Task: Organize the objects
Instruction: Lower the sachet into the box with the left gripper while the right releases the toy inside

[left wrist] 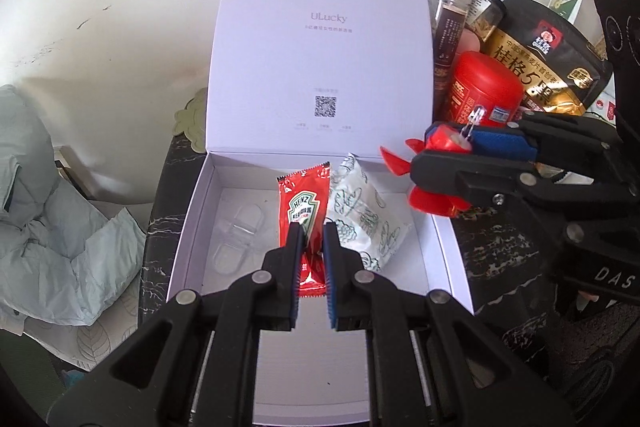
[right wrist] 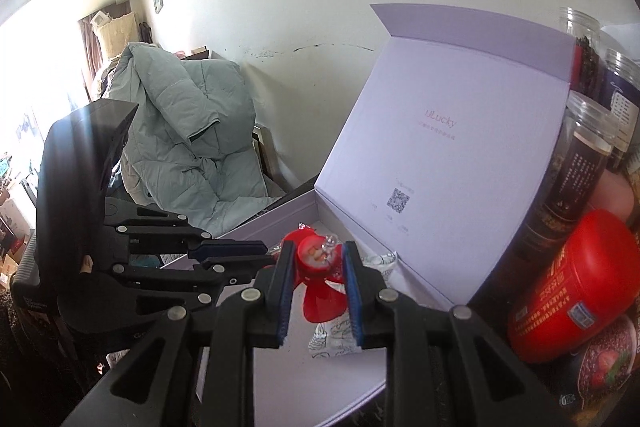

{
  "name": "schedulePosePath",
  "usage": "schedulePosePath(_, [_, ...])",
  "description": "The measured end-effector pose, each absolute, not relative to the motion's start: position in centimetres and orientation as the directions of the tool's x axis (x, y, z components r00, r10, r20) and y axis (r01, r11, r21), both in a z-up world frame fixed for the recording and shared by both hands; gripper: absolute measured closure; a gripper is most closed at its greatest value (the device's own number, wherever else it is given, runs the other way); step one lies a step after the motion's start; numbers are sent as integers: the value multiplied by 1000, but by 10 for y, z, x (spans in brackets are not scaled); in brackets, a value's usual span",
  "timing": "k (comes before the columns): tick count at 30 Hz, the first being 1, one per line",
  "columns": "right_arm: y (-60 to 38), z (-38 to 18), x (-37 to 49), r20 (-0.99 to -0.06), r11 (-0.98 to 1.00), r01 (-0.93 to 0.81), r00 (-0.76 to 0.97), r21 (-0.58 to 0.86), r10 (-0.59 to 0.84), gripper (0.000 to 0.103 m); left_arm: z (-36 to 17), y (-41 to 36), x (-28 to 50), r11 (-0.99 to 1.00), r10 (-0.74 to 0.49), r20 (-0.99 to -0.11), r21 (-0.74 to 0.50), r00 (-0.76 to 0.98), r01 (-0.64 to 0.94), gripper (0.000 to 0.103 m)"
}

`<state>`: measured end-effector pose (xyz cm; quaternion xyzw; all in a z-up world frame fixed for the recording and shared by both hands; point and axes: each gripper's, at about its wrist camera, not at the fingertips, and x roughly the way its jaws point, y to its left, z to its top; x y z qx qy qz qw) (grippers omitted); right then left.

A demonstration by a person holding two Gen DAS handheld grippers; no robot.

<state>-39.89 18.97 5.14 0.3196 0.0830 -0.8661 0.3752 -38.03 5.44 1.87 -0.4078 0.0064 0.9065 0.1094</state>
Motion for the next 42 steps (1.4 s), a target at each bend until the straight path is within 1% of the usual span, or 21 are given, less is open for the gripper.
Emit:
schedulePosePath(4, [179,44,-421,-621,-709,696,-507,114,-598,80,10,48,-394,-984,154,-755,-62,-638,-165,94])
schedulePosePath(10, [163,22,-445,-641,-696,705,-474,133,-603,80,-14,40,-409,-985,156,-787,-80,-597,-151,94])
schedulePosePath(22, [163,-1,-451,-654,-708,691,-470,146,-593,80,-35,39,-417,-990,108,-810,-33,-577,-139,93])
schedulePosePath(28, [160,-21,-455,-678,-716,680,-453,157,-579,80,-39,41,-418,-990,96,-814,-18,-572,-141,93])
schedulePosePath(42, [163,-17,-453,-674,-731,665,-471,153,-569,79,-40,41,-418,-990,103,-822,-29,-561,-138,93])
